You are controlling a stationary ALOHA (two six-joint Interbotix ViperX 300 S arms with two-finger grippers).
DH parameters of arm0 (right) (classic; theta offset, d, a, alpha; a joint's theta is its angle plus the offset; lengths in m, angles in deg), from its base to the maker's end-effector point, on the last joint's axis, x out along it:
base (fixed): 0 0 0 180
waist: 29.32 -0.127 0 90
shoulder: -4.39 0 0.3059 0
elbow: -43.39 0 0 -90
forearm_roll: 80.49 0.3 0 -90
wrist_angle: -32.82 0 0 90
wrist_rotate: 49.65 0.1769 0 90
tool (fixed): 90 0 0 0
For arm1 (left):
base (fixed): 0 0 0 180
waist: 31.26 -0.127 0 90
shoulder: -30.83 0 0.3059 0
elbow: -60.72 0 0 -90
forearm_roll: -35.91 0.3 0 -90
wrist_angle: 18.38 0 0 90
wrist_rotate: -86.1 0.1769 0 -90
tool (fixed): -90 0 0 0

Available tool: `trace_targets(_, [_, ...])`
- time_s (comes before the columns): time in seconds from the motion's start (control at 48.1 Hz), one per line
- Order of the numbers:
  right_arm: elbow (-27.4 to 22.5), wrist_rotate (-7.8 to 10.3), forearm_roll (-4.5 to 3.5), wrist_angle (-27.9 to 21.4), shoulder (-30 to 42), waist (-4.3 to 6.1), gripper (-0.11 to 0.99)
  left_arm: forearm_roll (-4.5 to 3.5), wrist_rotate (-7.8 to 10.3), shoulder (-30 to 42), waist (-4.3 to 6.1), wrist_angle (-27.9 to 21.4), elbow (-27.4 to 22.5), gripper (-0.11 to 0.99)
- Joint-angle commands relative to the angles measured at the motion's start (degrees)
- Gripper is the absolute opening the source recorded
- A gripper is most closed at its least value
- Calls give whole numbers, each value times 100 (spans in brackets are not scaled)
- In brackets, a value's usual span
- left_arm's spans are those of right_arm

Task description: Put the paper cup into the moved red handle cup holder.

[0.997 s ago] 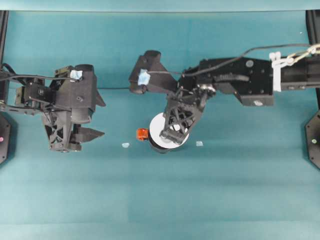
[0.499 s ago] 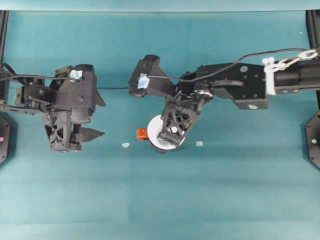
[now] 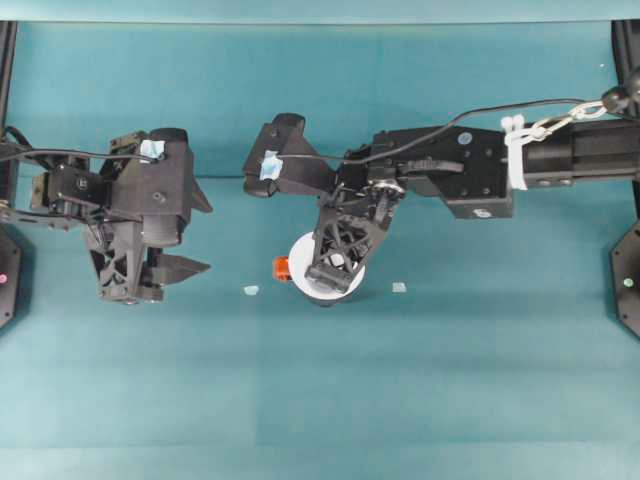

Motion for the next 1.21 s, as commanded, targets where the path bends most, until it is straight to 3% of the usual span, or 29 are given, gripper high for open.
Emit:
trace_targets(0.0, [-70,26,-9,0,-79,-26,-11,9,-9,-35,0,53,-88,93])
trace_targets(0.499, [-97,-26,-9,53,-79,-26,-10,9,-9,-9,0,53,-158,93])
trace_targets(0.686, [-97,-26,26,26,-79,-35,-1,9,-9,-18,18,53,-158,93])
trace_targets(0.748, [-105,-26,26,18,-79,-44,6,9,-9,-18,18,53,-158,93])
trace_targets(0.831, [-97,-26,26,18,-79,-62,24,9,-9,-18,18,53,-158,93])
trace_targets(0.997, [-105,-35,-9,79,-97,-105,73,9,-9,-18,18,53,-158,93])
trace_targets(1.08, [-97,-26,-18,132,-114,-123,93,9,-9,-18,26,53,-158,93])
trace_targets(1.184, [-105,-26,-26,123,-132,-132,92,9,-9,-18,26,44,-158,93])
